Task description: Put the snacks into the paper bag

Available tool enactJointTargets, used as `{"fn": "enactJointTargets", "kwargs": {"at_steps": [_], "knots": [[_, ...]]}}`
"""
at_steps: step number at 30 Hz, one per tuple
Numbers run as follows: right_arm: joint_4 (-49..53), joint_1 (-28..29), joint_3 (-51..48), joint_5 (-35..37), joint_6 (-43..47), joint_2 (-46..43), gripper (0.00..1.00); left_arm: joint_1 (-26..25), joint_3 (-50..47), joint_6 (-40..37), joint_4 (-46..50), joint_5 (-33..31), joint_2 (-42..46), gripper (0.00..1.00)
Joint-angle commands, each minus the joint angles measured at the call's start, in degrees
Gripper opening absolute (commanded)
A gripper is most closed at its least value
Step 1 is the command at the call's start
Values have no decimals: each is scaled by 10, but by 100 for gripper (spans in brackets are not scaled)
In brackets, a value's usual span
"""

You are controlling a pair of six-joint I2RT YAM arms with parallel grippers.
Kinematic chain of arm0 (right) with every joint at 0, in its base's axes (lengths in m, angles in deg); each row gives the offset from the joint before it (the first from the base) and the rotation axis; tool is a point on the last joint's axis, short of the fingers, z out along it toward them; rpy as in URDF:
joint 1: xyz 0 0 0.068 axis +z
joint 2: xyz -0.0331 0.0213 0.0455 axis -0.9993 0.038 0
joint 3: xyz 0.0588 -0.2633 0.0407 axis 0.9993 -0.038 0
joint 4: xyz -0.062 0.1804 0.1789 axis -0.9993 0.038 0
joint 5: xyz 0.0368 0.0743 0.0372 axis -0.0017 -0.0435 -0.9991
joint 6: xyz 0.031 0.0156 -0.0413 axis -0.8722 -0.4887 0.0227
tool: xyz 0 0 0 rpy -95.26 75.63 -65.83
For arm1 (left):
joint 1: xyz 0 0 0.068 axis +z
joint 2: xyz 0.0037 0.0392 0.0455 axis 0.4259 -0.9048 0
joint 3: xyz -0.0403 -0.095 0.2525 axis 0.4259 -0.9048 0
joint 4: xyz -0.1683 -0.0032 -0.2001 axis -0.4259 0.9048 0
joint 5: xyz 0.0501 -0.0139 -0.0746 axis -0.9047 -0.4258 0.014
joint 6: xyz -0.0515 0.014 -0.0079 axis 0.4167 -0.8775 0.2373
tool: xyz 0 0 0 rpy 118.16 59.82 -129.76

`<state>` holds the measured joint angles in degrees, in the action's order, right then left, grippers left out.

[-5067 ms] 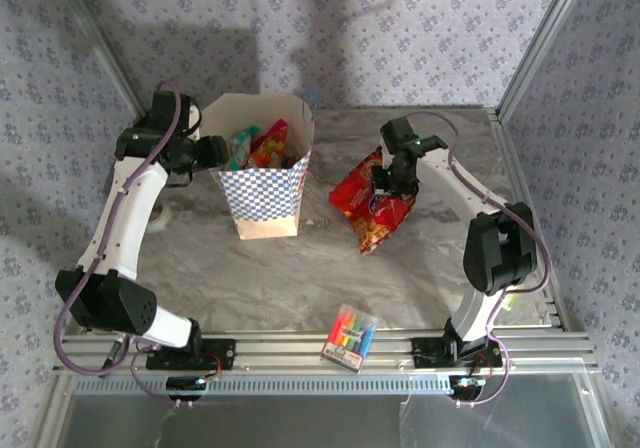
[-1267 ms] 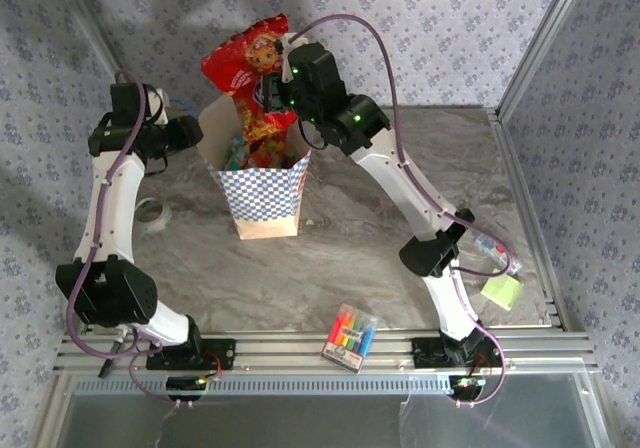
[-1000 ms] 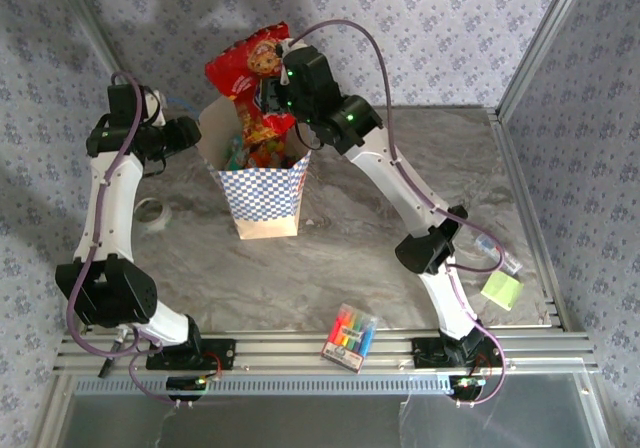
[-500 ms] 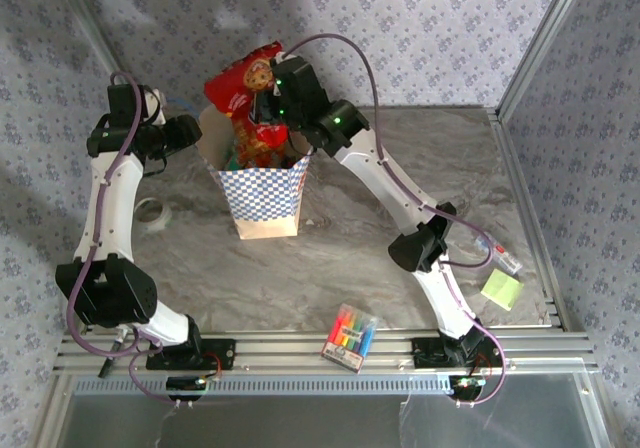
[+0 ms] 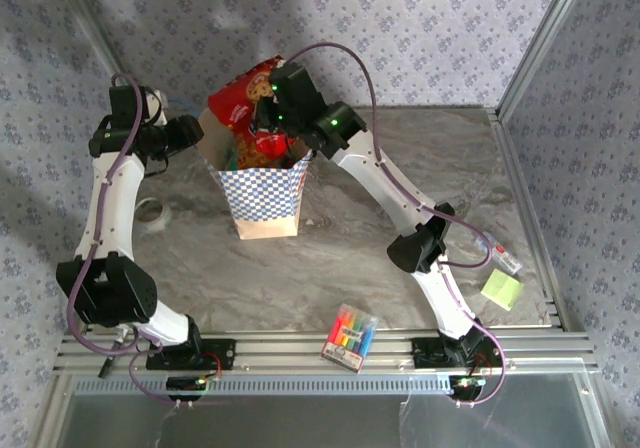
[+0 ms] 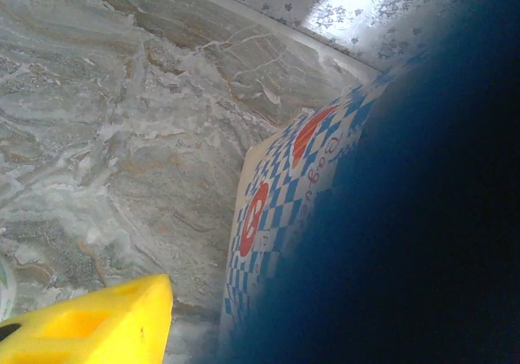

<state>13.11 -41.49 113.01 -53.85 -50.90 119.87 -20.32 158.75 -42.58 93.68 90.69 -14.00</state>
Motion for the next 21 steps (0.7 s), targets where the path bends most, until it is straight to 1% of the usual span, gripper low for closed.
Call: {"fn": "enactJointTargets", "kwargs": {"at_steps": [1, 10, 14, 21], "knots": [[-53, 2, 14, 2, -18, -34, 0, 4, 2, 8, -14, 14, -8, 65], [-55, 2, -10, 13, -47, -37, 0, 4, -10, 18, -37, 31, -9, 65], [-64, 1, -11, -9, -56, -28, 0, 5, -8, 22, -37, 42, -16, 65], [-99, -6, -9, -41, -72, -7, 0, 5, -12, 23, -38, 42, -13, 65]]}}
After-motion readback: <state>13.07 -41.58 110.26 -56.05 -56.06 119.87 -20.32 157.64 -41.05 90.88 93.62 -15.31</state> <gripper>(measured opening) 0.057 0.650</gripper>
